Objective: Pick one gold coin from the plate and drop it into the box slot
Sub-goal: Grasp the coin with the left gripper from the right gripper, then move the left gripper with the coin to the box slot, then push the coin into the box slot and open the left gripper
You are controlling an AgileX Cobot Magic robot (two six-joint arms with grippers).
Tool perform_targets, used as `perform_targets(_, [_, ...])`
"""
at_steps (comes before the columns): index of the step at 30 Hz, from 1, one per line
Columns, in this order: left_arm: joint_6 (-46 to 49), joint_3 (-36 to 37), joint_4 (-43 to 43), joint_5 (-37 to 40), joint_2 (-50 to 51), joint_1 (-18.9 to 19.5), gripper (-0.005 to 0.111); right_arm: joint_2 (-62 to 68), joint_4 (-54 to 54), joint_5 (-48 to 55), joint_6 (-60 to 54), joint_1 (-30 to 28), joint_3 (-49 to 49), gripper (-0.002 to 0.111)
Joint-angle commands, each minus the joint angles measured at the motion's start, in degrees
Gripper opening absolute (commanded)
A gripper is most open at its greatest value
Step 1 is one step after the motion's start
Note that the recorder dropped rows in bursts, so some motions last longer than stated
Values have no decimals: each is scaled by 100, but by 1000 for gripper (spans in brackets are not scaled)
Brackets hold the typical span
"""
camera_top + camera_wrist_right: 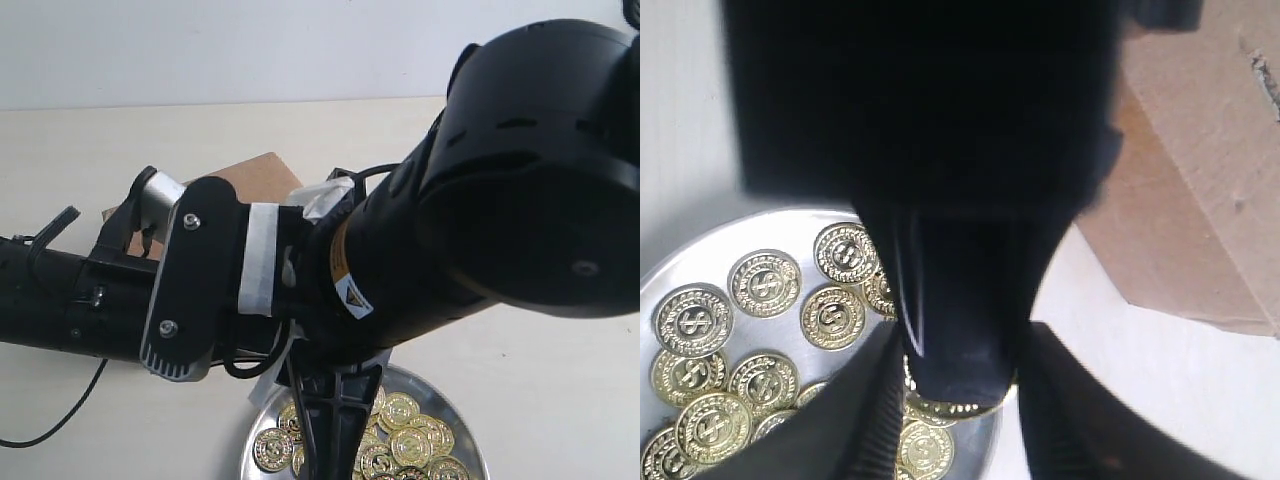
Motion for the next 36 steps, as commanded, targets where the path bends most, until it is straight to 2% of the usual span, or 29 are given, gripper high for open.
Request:
perform_targets(1, [88, -26, -16, 6, 2, -34, 0, -13, -5, -51, 270, 16, -40, 54])
perform_targets(3, [88, -26, -16, -8, 2, -34, 0, -13, -248, 14, 641, 16, -40, 70])
perform_targets(4, [98, -26, -16, -17, 2, -34, 0, -13, -379, 105, 825, 16, -40, 73])
perform_targets(9, [280, -26, -16, -169, 2, -34, 0, -13, -509, 645, 951, 16, -40, 70])
perform_targets(13, [438, -26, -16, -611, -45, -15, 0, -13, -509, 1065, 1316, 16, -40, 53])
perform_targets(19, [438, -26, 176, -1083, -451, -15, 0, -45, -509, 1193, 1896, 16, -40, 2])
perform_targets(27, [291, -122, 1267, -1947, -1707, -15, 0, -272, 161, 144, 2042, 16, 354, 0])
perform_targets(35, [-123, -864, 3343, -3390, -2741, -11, 0, -309, 399, -221, 1981, 16, 1100, 0])
perform_targets(36, [-123, -1048, 3948, -3655, -2753, -11, 0, -309, 399, -369, 1981, 16, 1265, 0])
